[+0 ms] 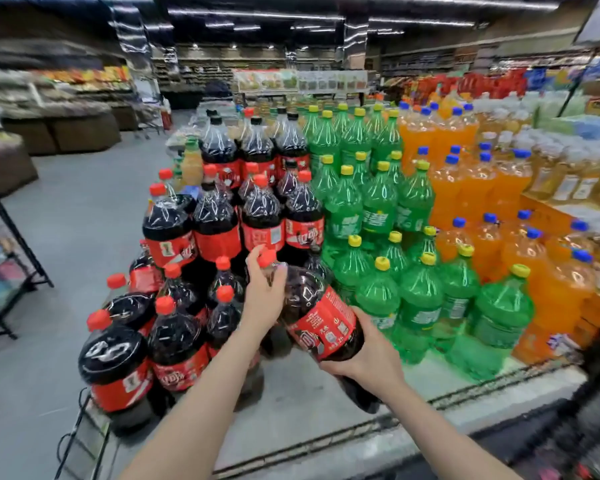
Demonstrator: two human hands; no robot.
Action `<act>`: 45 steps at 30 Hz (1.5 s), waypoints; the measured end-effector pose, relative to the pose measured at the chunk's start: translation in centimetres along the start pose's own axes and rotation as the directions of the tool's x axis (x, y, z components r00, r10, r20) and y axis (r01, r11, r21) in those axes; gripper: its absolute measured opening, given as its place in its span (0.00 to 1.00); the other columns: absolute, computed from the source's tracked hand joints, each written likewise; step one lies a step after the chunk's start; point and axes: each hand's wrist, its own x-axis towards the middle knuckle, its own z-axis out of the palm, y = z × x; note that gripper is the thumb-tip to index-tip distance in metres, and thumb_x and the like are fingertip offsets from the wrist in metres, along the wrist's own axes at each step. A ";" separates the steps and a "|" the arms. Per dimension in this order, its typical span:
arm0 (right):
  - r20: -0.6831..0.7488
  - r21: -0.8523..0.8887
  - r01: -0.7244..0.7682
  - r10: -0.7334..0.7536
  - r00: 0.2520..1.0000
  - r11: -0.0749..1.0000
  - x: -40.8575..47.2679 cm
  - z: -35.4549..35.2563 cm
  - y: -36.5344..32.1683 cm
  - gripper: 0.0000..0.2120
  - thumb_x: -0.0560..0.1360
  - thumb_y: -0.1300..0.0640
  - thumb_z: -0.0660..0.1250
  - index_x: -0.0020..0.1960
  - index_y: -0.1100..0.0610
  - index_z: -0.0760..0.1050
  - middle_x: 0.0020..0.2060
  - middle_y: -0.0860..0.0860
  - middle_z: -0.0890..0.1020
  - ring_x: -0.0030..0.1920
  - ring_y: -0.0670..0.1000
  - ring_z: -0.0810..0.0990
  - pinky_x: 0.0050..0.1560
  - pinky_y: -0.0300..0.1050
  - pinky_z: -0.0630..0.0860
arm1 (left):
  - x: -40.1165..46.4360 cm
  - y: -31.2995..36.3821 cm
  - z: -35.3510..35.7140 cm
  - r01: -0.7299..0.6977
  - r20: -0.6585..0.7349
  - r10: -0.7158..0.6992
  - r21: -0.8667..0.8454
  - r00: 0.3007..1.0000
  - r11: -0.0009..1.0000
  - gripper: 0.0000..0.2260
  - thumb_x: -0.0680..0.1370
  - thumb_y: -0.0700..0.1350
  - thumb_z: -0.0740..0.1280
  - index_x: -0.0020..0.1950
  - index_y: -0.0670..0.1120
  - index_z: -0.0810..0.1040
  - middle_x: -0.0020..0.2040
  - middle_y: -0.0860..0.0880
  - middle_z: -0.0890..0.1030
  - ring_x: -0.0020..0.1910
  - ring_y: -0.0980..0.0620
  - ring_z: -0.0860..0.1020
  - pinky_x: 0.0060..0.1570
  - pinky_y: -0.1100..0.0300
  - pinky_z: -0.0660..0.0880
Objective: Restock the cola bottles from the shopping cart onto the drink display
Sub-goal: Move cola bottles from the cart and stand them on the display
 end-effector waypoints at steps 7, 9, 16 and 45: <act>0.086 0.083 0.022 -0.030 0.996 0.996 5.3 3.2 0.1 0.50 0.50 0.38 0.78 0.67 0.39 0.59 0.57 0.39 0.76 0.57 0.44 0.76 0.52 0.44 0.73 | 5.4 -1.4 -2.4 -0.022 0.092 0.009 0.144 0.996 0.989 0.08 0.78 0.54 0.61 0.52 0.68 0.66 0.44 0.51 0.81 0.45 0.45 0.81 0.55 0.46 0.76; 0.120 0.075 0.003 -0.012 0.993 0.997 6.1 4.5 0.4 0.50 0.50 0.39 0.79 0.67 0.39 0.58 0.57 0.39 0.76 0.57 0.46 0.76 0.51 0.44 0.73 | 6.0 -2.0 -3.1 -0.041 0.153 0.013 0.183 0.988 0.982 0.09 0.79 0.50 0.62 0.52 0.66 0.67 0.41 0.53 0.79 0.39 0.49 0.78 0.50 0.51 0.75; 0.208 0.101 -0.086 0.064 0.976 0.991 7.6 10.1 0.6 0.52 0.51 0.44 0.80 0.69 0.44 0.56 0.51 0.39 0.75 0.55 0.50 0.78 0.44 0.40 0.70 | 7.3 -2.8 -4.6 -0.161 0.412 0.023 0.303 0.911 0.939 0.10 0.77 0.45 0.66 0.55 0.50 0.68 0.36 0.51 0.76 0.33 0.55 0.71 0.39 0.62 0.70; 0.241 0.344 -0.242 0.164 0.957 0.907 7.6 15.4 3.7 0.43 0.53 0.53 0.82 0.62 0.45 0.63 0.53 0.40 0.77 0.54 0.42 0.78 0.51 0.40 0.76 | 9.4 -2.7 -5.5 -0.189 0.694 -0.212 0.453 0.688 0.871 0.12 0.75 0.47 0.71 0.57 0.51 0.77 0.48 0.51 0.85 0.48 0.61 0.81 0.54 0.64 0.74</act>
